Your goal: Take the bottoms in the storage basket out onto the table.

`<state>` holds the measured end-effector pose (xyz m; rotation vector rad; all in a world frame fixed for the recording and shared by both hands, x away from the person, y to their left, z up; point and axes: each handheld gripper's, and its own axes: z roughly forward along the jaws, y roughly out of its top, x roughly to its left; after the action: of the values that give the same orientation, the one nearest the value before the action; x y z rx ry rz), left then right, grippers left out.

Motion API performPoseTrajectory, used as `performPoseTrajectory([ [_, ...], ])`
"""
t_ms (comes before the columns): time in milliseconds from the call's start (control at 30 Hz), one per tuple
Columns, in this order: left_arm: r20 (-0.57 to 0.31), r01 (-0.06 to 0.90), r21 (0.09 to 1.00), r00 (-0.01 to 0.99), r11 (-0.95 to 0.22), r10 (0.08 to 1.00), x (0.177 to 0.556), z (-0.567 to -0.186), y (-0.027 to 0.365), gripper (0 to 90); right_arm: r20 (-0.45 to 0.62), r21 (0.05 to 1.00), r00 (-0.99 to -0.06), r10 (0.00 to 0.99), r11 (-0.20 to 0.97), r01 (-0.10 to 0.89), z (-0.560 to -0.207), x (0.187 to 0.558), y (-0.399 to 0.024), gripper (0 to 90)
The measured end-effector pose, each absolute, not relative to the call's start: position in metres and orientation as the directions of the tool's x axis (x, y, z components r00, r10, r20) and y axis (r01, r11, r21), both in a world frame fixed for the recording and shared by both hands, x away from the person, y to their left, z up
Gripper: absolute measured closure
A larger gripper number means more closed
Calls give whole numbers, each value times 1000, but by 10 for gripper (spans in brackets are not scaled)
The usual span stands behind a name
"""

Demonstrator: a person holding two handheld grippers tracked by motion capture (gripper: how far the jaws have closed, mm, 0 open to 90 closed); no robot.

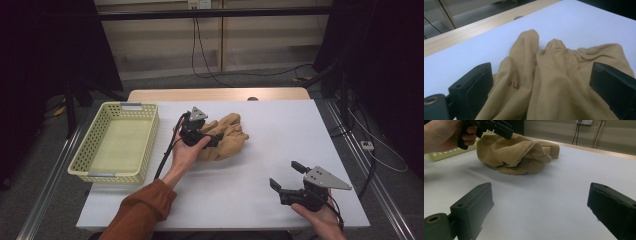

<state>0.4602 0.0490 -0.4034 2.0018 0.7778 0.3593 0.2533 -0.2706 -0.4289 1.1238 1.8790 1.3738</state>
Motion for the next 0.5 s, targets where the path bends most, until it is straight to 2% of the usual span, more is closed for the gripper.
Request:
performPoseTrajectory([
  [100,-79,384,853,764,-354,640,460,-402,50,51,44,944,-497,867,126,304,-429,253,-271,63],
  [233,-43,364,853,763,-374,645,456,-400,48,50,40,945,-501,865,131,301,-428,252,-270,64],
  [500,-46,359,866,750,-348,659,451,-394,47,56,39,944,-496,867,131,303,-428,252,-271,64],
])
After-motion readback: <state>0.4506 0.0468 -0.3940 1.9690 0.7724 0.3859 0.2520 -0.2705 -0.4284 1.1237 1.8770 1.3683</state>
